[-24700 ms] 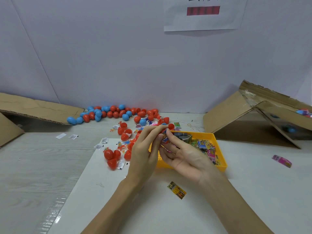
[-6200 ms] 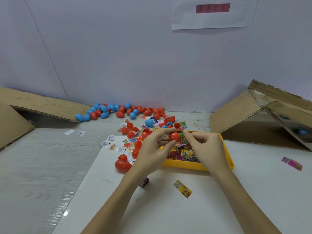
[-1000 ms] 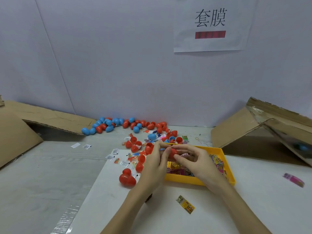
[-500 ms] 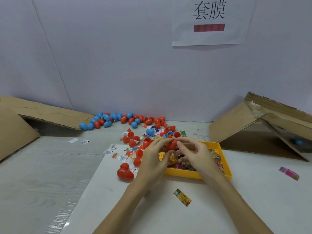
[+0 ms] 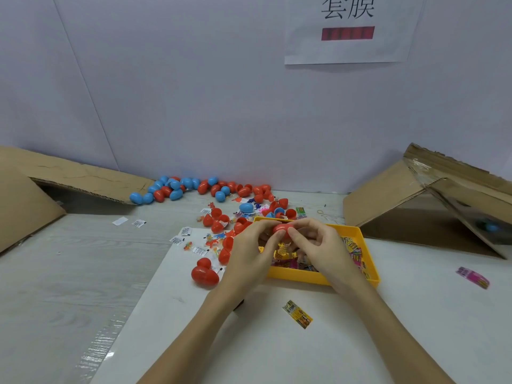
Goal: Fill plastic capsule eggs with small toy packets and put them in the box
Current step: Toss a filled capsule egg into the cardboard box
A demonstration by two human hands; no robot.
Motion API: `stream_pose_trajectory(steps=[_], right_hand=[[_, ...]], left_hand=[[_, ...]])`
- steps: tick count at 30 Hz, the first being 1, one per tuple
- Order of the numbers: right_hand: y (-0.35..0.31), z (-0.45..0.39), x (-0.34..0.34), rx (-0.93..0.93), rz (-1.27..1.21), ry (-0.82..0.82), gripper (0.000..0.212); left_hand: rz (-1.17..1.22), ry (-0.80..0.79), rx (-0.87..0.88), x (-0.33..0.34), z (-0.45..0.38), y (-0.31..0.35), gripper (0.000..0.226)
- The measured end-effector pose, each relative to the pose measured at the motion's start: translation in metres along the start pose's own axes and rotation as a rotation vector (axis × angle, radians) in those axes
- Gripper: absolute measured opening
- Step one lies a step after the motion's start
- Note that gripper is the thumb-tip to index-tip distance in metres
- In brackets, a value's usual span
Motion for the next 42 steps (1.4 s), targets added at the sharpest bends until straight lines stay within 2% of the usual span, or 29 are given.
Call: stream_pose_trajectory(steps=[5, 7, 11, 12, 16, 18, 21, 22, 26, 34, 38, 42], right_hand=[[0.002, 0.001, -0.001, 0.025, 0.008, 0.033, 0.016], [0.002, 0.001, 0.0, 0.02, 0.026, 0.022, 0.018], [-0.001, -0.002, -0.006, 0.039, -0.005, 0.069, 0.016], [-0.002, -0.003, -0.013, 0.029, 0.059, 0.133, 0.016], [0.0, 0.002, -0.053, -0.039, 0.706, 0.452, 0.021], [0.011, 0.002, -0.068, 0.058, 0.896, 0.415, 0.022], [0.029, -0.003, -0.071, 0.22, 1.085, 0.176, 0.032], [0.031, -0.004, -0.07, 0.237, 1.099, 0.152, 0.033], [0.031, -0.006, -0.067, 0.201, 1.026, 0.253, 0.019], [0.021, -0.001, -0.064, 0.064, 0.896, 0.335, 0.02], [0.013, 0.0, -0.055, 0.018, 0.727, 0.295, 0.019], [0.011, -0.001, -0.041, 0.0, 0.548, 0.152, 0.02]], left_hand=[[0.012, -0.112, 0.009, 0.002, -0.001, 0.003, 0.032], [-0.025, -0.139, 0.039, 0.003, -0.002, 0.005, 0.029], [-0.064, -0.018, 0.015, -0.003, -0.002, 0.001, 0.022], [-0.072, 0.004, 0.002, -0.006, -0.002, 0.001, 0.022], [-0.08, 0.031, -0.021, -0.01, -0.002, -0.001, 0.02], [-0.079, 0.022, -0.015, -0.009, -0.002, 0.0, 0.019], [-0.095, 0.0, -0.005, -0.005, -0.002, -0.002, 0.019], [-0.103, -0.008, -0.005, -0.004, -0.002, -0.003, 0.019], [-0.127, -0.03, 0.001, -0.004, -0.002, -0.005, 0.019], [-0.144, -0.027, 0.022, -0.004, -0.002, -0.006, 0.018], [-0.133, -0.042, 0.009, -0.004, -0.002, -0.005, 0.021], [-0.115, -0.063, 0.009, -0.005, -0.002, -0.001, 0.026]])
Point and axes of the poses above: each hand's wrist, its own z-axis away from the middle knuckle, its own x-axis out of the palm, y = z × x, the point moved 4 cm from there along -z, towards the middle knuckle, and after that the axes turned 11 degrees about z, right-handed, at the moved point
